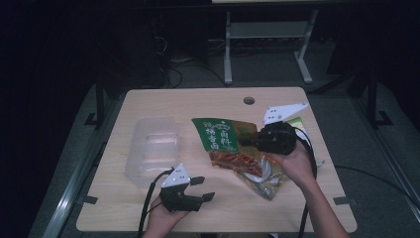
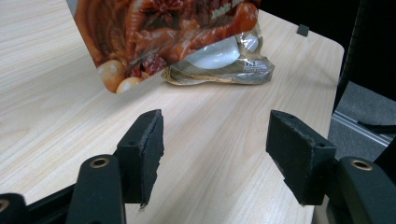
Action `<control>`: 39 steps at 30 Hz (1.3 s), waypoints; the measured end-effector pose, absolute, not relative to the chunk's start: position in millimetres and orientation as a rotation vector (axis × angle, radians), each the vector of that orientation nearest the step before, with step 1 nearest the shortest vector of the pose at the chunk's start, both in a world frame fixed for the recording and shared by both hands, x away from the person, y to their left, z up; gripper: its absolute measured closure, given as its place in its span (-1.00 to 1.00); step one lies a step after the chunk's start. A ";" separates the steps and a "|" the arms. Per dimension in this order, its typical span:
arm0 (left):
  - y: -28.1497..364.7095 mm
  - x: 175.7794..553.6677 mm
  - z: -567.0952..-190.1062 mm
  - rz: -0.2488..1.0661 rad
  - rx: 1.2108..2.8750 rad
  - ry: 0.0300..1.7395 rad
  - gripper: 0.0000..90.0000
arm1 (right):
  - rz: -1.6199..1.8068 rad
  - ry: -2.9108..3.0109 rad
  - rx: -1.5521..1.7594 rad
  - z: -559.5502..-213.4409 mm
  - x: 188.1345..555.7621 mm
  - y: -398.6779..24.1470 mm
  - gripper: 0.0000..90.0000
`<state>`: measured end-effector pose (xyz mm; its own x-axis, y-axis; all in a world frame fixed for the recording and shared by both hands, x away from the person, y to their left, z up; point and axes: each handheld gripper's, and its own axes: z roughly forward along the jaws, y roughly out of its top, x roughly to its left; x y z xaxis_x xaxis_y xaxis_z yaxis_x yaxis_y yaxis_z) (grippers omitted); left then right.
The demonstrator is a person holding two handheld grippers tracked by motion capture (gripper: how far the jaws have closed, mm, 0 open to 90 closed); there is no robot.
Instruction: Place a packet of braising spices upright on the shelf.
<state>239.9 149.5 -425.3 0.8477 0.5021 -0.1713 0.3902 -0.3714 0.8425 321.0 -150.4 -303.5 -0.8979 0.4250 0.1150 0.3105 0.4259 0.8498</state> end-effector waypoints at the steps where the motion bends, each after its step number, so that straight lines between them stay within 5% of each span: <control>1: 148.6 239.0 -425.7 0.141 2.006 0.650 -0.21 | 1.476 2.554 0.666 -302.6 322.7 -150.4 1.00; 39: 140.5 234.3 -430.3 0.133 2.054 0.594 -0.36 | 1.416 2.612 0.617 -275.9 370.0 -92.6 1.00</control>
